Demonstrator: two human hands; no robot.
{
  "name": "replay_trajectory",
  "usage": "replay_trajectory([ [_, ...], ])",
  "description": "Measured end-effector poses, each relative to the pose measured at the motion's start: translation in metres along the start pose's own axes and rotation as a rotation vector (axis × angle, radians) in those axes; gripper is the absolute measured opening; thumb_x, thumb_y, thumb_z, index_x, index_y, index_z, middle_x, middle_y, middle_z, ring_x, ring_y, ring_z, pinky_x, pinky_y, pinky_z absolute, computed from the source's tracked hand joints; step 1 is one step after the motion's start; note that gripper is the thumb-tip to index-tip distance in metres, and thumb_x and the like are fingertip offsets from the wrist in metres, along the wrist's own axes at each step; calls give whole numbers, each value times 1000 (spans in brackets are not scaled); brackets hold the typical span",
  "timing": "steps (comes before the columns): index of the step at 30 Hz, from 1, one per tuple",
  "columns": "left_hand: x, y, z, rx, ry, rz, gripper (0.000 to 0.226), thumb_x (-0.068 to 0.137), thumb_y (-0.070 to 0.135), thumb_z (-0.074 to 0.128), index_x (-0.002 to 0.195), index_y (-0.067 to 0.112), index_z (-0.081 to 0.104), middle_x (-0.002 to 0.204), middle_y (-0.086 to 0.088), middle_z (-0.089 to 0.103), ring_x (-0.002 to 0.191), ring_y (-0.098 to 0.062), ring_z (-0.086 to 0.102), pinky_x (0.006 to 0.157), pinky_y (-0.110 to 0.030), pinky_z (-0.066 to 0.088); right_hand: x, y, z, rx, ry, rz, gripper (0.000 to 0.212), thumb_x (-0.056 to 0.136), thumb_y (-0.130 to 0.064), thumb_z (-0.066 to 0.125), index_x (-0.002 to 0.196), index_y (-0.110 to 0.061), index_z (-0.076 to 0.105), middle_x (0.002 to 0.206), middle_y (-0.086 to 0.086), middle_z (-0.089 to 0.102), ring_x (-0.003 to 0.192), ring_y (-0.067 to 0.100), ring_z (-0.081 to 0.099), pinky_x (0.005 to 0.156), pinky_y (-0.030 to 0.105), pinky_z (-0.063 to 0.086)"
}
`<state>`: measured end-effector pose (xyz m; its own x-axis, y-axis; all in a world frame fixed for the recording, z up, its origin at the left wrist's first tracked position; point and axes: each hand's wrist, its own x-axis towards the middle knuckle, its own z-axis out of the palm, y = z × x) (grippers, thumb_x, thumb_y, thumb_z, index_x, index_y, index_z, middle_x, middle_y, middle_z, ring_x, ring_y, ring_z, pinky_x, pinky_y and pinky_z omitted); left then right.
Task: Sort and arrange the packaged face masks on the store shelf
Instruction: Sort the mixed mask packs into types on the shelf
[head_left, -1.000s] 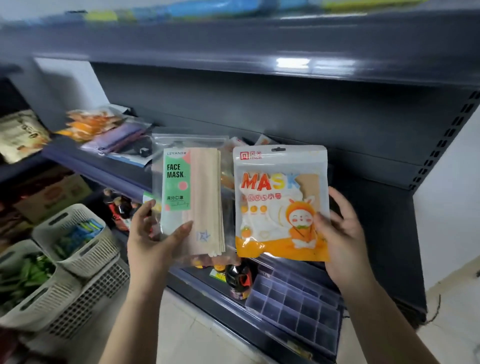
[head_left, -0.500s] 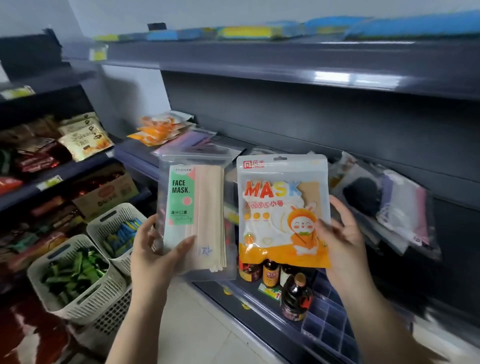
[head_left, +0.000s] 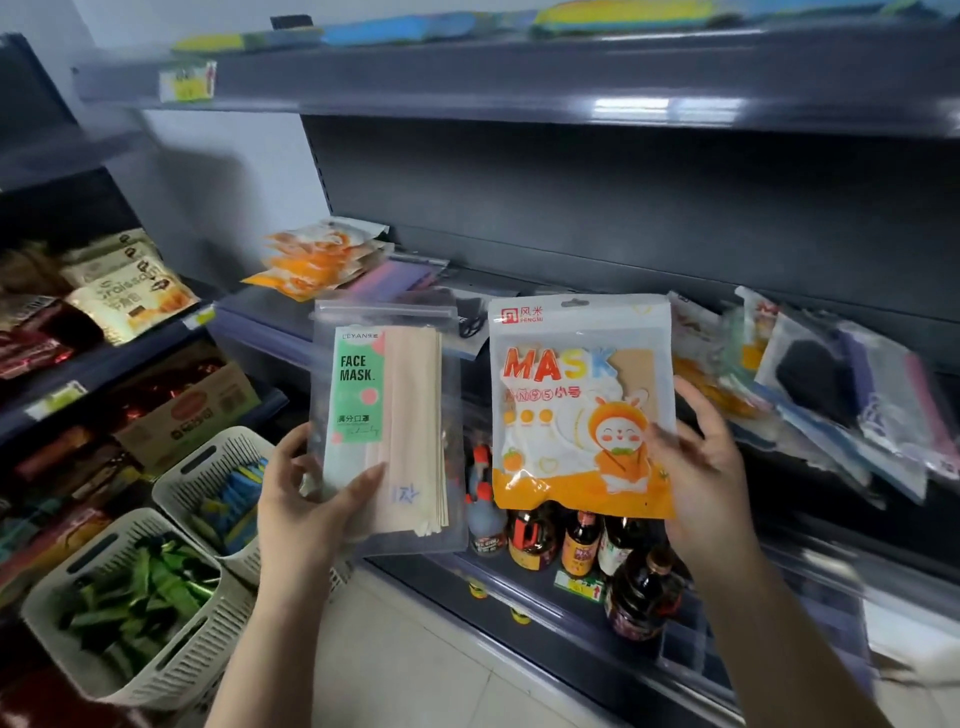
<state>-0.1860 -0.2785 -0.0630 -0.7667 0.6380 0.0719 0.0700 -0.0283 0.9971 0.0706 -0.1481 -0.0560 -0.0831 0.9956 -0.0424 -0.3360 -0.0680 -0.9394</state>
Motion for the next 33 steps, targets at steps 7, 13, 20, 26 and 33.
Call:
replay_trajectory([
  [7, 57, -6, 32, 61, -29, 52, 69, 64, 12, 84, 121, 28, 50, 109, -10, 60, 100, -35, 60, 87, -56, 51, 47, 0, 25, -18, 5, -55, 47, 91, 0, 54, 127, -30, 53, 101, -6, 73, 92, 16, 71, 73, 35, 59],
  [13, 102, -5, 78, 74, -107, 63, 73, 57, 22, 90, 118, 31, 50, 112, -9, 58, 96, -25, 60, 84, -48, 54, 88, -17, 22, -17, 101, -79, 48, 90, -1, 54, 127, -33, 53, 102, -9, 72, 90, 13, 71, 73, 38, 56],
  [20, 142, -9, 147, 51, -243, 66, 63, 65, 8, 83, 119, 15, 51, 107, -8, 59, 92, -19, 58, 74, -32, 53, 124, -33, -2, -127, 225, -173, 48, 90, -2, 56, 130, -28, 51, 100, -10, 70, 82, 3, 70, 60, 22, 56],
  [26, 154, -10, 194, 72, -319, 81, 58, 67, 5, 82, 114, 16, 49, 99, 2, 52, 90, -13, 54, 70, -19, 48, 135, -32, -9, -159, 284, -250, 47, 88, 7, 53, 128, -18, 54, 92, -14, 73, 89, 12, 70, 69, 35, 58],
  [33, 164, -18, 219, 232, -409, 42, 70, 70, 13, 82, 129, 10, 46, 93, 3, 50, 90, -16, 57, 69, -15, 48, 131, -30, -3, -175, 360, -292, 47, 85, 13, 53, 112, -25, 60, 84, -19, 72, 76, 0, 68, 57, 20, 54],
])
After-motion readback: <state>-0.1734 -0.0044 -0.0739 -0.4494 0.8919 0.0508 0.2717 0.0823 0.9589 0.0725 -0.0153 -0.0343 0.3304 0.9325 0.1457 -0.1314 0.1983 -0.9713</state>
